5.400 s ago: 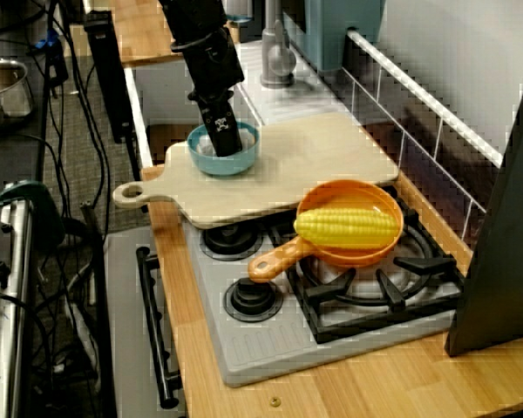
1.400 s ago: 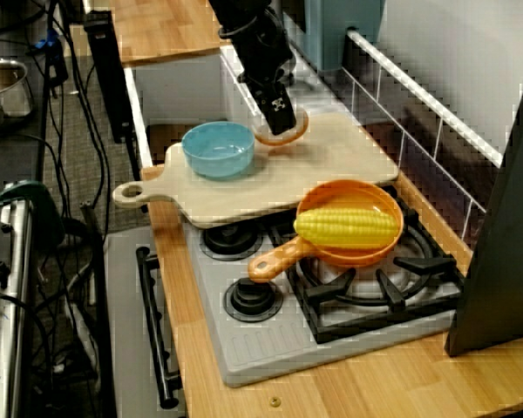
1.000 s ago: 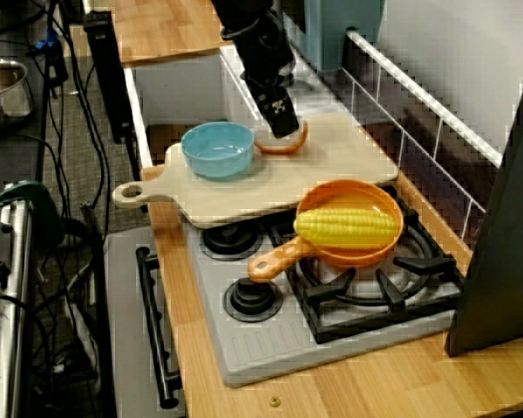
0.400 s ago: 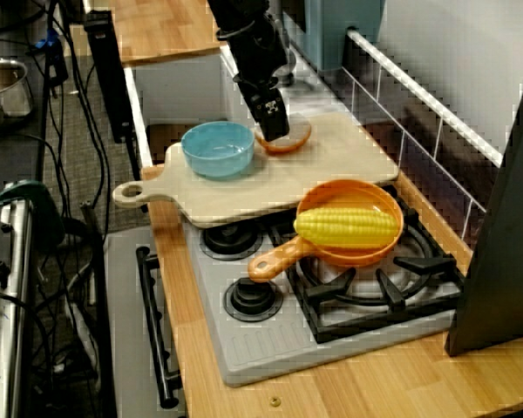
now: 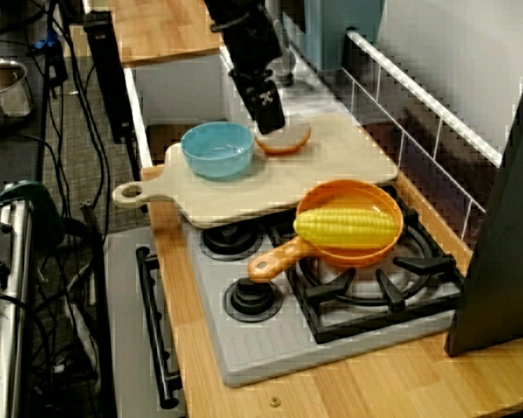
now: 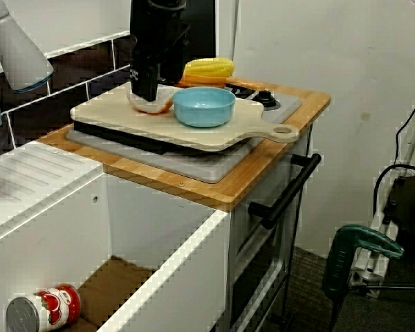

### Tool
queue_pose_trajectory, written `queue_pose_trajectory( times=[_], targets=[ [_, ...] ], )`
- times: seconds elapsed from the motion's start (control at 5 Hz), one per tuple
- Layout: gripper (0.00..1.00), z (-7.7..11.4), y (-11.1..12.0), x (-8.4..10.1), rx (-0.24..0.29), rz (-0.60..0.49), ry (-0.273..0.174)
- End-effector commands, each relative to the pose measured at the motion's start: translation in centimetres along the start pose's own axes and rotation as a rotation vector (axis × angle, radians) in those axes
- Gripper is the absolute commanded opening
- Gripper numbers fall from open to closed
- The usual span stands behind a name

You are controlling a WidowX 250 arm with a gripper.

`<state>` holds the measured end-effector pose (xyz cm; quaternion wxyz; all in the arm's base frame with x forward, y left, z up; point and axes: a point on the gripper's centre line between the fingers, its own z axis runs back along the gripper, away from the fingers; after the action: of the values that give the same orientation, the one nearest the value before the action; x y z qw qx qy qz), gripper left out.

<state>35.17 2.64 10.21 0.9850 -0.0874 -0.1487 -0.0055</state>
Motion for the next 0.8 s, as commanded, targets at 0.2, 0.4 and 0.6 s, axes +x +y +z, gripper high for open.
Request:
queue_pose_trajectory(
  times=[0.2,0.4,0.6],
  targets=[
    [1.0,3.6,0.1,0.3,-0.018,-0.034,-0.064],
    [1.0,4.1,0.2,-0.4,-0.046,-0.067,-0.048],
    [1.0,4.6,0.5,-0.9,-0.062,-0.098,-0.034]
  ],
)
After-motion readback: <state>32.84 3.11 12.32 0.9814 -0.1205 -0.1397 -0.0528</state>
